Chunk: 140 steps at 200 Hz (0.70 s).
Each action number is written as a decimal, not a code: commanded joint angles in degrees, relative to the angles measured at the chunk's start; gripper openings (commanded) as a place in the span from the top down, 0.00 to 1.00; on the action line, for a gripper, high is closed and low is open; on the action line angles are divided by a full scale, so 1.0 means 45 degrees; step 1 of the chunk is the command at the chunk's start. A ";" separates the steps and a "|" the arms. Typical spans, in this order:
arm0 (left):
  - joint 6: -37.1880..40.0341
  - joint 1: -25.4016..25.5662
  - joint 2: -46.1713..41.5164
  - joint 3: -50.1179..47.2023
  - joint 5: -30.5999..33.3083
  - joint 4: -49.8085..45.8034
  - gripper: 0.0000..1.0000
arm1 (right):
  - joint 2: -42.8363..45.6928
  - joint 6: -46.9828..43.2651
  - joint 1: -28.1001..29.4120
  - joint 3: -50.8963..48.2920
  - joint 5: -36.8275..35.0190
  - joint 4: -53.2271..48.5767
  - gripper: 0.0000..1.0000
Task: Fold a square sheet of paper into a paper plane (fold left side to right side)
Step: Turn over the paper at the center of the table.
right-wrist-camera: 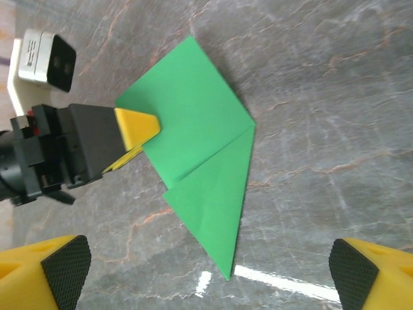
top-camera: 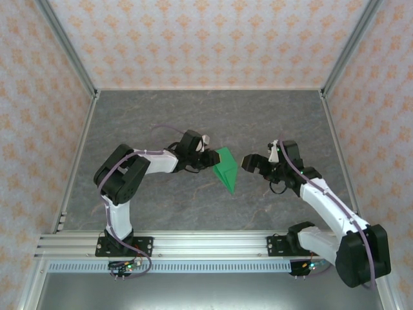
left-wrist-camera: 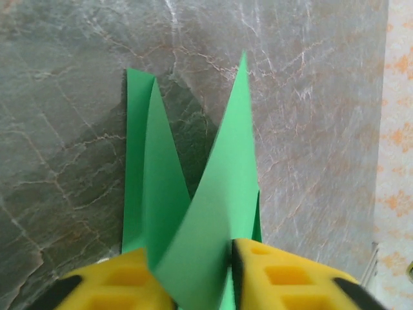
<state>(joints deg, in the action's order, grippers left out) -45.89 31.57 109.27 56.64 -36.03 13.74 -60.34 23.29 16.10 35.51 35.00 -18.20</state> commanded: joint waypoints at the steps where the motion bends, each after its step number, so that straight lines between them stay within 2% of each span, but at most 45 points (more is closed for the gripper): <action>1: -0.0011 0.0079 -0.0059 0.0052 -0.0207 0.1222 0.85 | -0.0615 -0.0348 -0.0044 0.0145 0.1443 0.0997 0.05; 39: 0.0536 -0.0075 -0.0934 -0.1283 -0.0377 0.2154 1.00 | -0.2201 -0.0512 -0.0043 0.0579 0.2812 0.2254 0.14; 67: 0.1001 -0.0318 -0.1842 -0.2410 -0.1054 0.3067 1.00 | -0.3465 -0.0769 -0.0042 0.0716 0.4025 0.3657 0.19; 92: 0.1293 -0.0692 -0.2628 -0.3288 -0.2319 0.4178 1.00 | -0.4667 -0.1122 -0.0043 0.0732 0.5504 0.5320 0.22; 115: 0.2458 -0.0791 -0.3559 -0.3419 -0.3154 0.3145 1.00 | -0.5412 -0.1162 -0.0057 0.0779 0.6426 0.6813 0.23; 140: 0.3301 -0.0827 -0.4288 -0.3320 -0.4036 0.2098 1.00 | -0.6020 -0.1716 -0.0045 0.1136 0.7090 0.7139 0.24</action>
<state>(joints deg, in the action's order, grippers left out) -37.23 27.97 93.49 41.52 -47.88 26.06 -85.67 19.18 16.10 37.54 60.42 6.63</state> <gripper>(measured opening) 0.056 0.767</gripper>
